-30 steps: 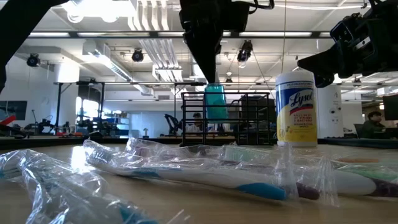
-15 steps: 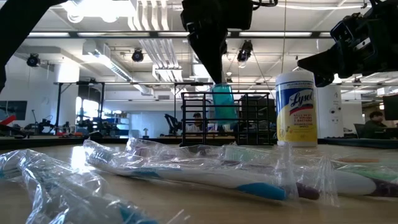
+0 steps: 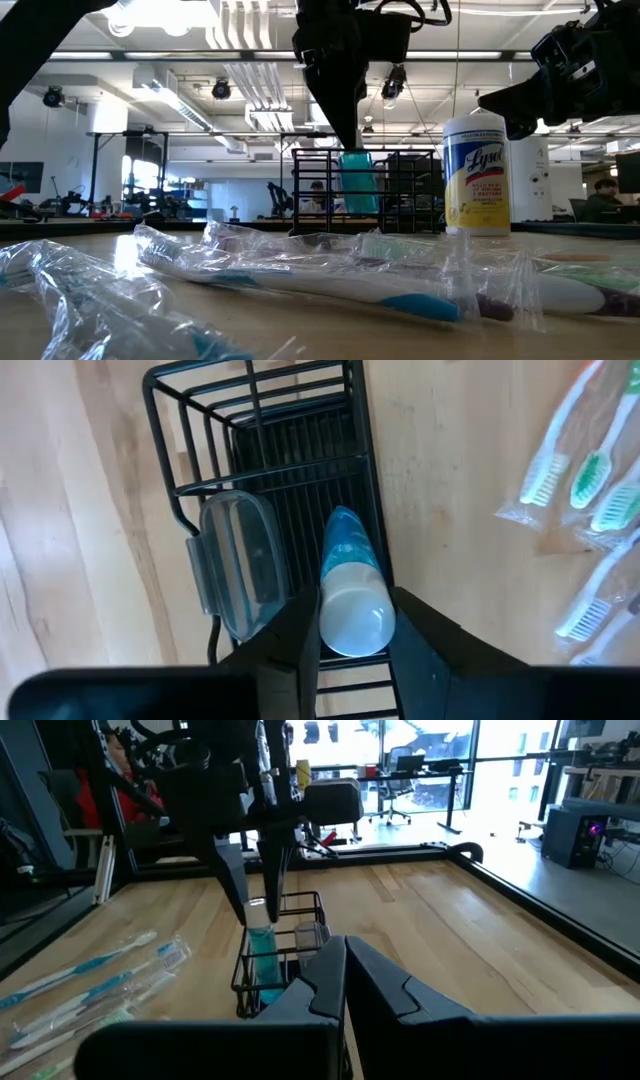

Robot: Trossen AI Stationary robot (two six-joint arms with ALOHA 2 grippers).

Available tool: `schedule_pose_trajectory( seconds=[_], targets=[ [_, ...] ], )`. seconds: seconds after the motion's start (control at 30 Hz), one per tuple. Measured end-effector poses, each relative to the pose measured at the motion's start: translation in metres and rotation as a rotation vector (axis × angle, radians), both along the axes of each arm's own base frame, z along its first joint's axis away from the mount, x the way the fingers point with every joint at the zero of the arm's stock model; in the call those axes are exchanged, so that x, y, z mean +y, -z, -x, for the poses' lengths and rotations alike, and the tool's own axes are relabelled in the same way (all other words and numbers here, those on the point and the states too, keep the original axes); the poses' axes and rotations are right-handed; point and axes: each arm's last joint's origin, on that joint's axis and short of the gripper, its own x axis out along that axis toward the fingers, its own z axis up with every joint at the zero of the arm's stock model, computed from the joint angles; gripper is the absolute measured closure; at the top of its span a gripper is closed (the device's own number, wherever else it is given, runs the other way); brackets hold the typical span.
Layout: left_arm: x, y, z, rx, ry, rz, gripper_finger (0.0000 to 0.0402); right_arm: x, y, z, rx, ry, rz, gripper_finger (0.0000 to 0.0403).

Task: Pick & Place toothbrushing station
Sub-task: Put the top blue mouthwash into the black mesh organizer

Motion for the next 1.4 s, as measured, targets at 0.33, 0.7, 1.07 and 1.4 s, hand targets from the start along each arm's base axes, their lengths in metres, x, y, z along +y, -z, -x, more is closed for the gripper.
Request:
schedule_pose_trajectory(
  seconds=[0.33, 0.7, 1.07, 1.4],
  targets=[
    [-0.0011, 0.0017, -0.0006, 0.004, 0.006, -0.014, 0.0307, 0.0000, 0.0000, 0.0000, 0.000, 0.000, 0.000, 0.0394],
    [-0.0003, 0.0009, -0.0003, 0.014, 0.041, -0.044, 0.0307, 0.0000, 0.0000, 0.0000, 0.000, 0.000, 0.001, 0.0394],
    [0.0034, -0.0036, 0.0009, 0.030, 0.051, -0.095, 0.0307, 0.0000, -0.0001, 0.0000, -0.001, 0.000, 0.009, 0.0394],
    [0.0028, 0.0009, 0.0001, 0.048, 0.070, -0.077, 0.0307, -0.0001, -0.0003, 0.0000, -0.003, 0.002, 0.010, 0.0394]
  ],
)
